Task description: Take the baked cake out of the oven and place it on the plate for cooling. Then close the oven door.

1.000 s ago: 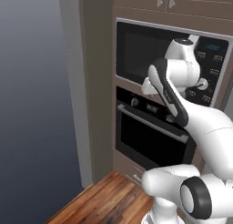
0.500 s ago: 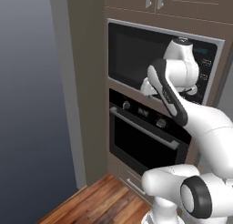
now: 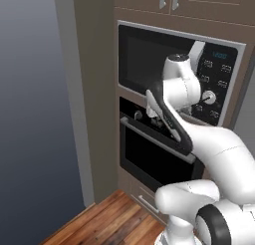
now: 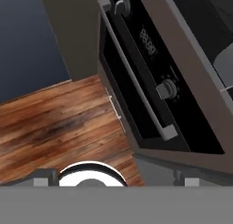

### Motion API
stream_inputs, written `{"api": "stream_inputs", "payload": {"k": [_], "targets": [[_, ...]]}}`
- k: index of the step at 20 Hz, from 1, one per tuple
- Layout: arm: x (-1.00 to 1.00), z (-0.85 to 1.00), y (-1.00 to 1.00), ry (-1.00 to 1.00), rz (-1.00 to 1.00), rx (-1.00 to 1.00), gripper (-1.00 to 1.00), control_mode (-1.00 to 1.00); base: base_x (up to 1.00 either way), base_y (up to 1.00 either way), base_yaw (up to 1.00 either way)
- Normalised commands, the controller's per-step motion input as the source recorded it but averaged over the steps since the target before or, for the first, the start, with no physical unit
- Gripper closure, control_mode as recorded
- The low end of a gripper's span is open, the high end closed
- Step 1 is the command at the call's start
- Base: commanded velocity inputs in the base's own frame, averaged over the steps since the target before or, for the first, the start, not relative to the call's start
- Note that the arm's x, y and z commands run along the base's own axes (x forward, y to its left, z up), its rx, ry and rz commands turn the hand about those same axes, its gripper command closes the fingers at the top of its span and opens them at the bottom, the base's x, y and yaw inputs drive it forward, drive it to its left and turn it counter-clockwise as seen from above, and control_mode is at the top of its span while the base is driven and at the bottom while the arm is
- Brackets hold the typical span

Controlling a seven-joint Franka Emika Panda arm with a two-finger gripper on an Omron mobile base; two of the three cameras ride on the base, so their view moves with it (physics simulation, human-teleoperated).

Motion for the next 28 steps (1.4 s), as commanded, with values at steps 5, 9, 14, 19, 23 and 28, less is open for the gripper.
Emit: {"api": "stream_inputs", "payload": {"k": [5,9,14,19,23,28], "targets": [[0.04,-0.49,0.35,-0.01,0.0,-0.26,-1.0,-1.0,0.0,0.0,0.0],[0.11,-0.48,0.21,0.0,0.0,-0.26,-1.0,-1.0,0.0,0.0,0.0],[0.27,-0.49,0.05,0.0,0.0,-0.29,-1.0,-1.0,0.0,0.0,0.0],[0.18,-0.44,0.0,0.0,0.0,-0.27,-1.0,-1.0,0.0,0.0,0.0],[0.02,-0.36,-0.04,-0.01,0.0,-0.2,-1.0,-1.0,0.0,0.0,0.0],[0.19,-0.43,-0.18,-0.02,0.0,-0.17,-1.0,-1.0,0.0,0.0,0.0]]}}
